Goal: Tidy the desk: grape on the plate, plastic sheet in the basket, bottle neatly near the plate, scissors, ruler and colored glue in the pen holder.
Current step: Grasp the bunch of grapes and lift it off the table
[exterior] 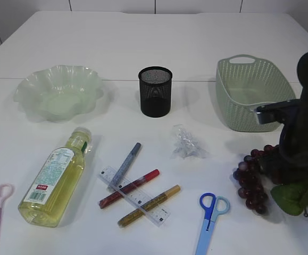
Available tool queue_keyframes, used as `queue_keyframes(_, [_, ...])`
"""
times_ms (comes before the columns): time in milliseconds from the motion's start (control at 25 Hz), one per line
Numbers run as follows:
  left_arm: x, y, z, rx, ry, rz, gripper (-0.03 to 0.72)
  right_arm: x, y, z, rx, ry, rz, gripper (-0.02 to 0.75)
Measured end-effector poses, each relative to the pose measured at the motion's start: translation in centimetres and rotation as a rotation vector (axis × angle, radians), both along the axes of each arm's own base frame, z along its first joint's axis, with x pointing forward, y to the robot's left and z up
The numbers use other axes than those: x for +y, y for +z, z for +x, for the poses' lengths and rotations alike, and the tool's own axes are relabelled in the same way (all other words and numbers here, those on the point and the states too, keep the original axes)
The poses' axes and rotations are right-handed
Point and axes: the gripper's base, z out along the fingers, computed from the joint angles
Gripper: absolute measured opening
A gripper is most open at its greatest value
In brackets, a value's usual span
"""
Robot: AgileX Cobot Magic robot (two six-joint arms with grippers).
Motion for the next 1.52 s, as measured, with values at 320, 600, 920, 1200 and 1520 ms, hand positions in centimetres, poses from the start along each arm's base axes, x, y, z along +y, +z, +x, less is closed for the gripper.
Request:
queue_keyframes(320, [0.0,0.2,0.2,-0.03,0.009,-0.009,0.489,0.4,4.7,-2.2,-0.037,-0.005,0.097,0.233])
queue_keyframes(600, [0.0,0.3,0.2,-0.038,0.009,-0.017,0.489,0.5,8.8,-4.4,-0.134,0.007,0.168,0.229])
queue_keyframes(920, [-0.1,0.6,0.3,-0.061,0.011,-0.039,0.489,0.6,11.8,-6.9,-0.183,0.015,0.242,0.227])
queue_keyframes(1200, [-0.3,0.7,0.3,-0.07,0.001,-0.058,0.489,0.9,14.6,-8.2,-0.252,0.03,0.314,0.22])
queue_keyframes(1520, [-0.4,0.7,0.3,-0.068,-0.005,-0.072,0.489,1.0,17.1,-8.3,-0.33,0.053,0.346,0.208])
